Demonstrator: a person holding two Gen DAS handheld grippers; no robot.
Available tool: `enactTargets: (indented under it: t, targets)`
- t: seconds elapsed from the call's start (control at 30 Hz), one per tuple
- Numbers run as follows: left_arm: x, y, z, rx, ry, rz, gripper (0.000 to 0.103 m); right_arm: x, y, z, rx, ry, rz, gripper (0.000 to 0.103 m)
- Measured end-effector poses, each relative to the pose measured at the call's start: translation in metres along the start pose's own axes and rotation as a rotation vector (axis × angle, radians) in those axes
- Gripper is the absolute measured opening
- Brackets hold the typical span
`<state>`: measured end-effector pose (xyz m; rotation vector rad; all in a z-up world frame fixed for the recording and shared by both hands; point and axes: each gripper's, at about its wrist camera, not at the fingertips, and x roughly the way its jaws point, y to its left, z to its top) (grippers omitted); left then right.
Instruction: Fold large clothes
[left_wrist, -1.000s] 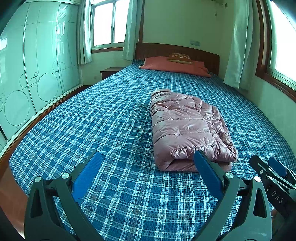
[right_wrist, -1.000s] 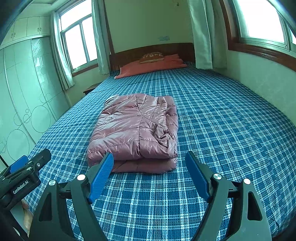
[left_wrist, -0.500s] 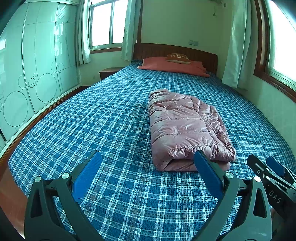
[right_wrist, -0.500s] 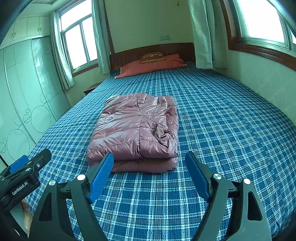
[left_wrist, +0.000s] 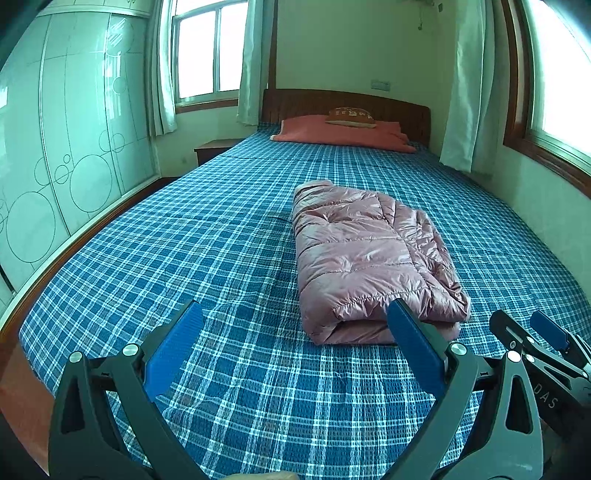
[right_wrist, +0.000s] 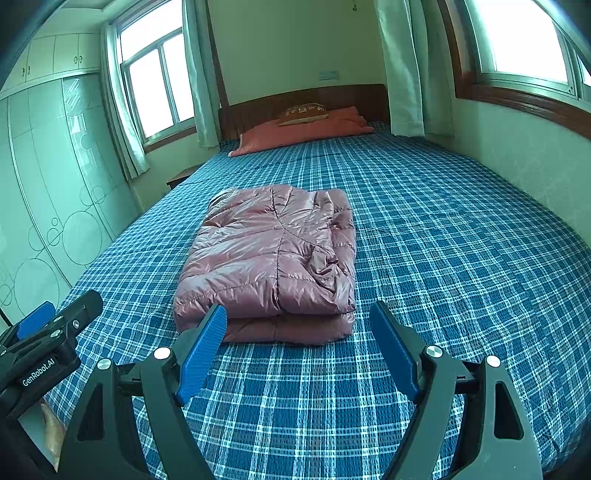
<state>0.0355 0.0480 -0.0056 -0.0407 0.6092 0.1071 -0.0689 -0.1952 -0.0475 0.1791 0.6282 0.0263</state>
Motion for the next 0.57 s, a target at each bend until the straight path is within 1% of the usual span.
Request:
enactTargets:
  t: [0.07,0.17,0.27,0.37,0.47,0.57]
  targets:
    - [0.002,0.001,-0.001,-0.007,0.004,0.011,0.101,0.001,0.0,0.0,0.002,0.003,0.002,0.078]
    - [0.002,0.002,-0.002,-0.023,-0.01,0.01,0.101,0.004,-0.001,-0.001,0.004,0.008,0.004,0.078]
    - [0.003,0.001,-0.001,-0.005,-0.008,-0.028,0.101,0.006,-0.001,-0.002,0.006,0.014,0.007,0.078]
    - [0.007,-0.001,-0.001,0.005,-0.019,-0.026,0.101,0.009,-0.002,-0.003,0.006,0.018,0.011,0.078]
    - [0.018,0.0,-0.001,-0.001,0.007,-0.036,0.101,0.014,-0.005,-0.003,0.01,0.025,0.008,0.078]
    - [0.035,0.002,-0.003,0.002,0.042,-0.027,0.101,0.024,-0.014,-0.003,0.027,0.044,-0.002,0.078]
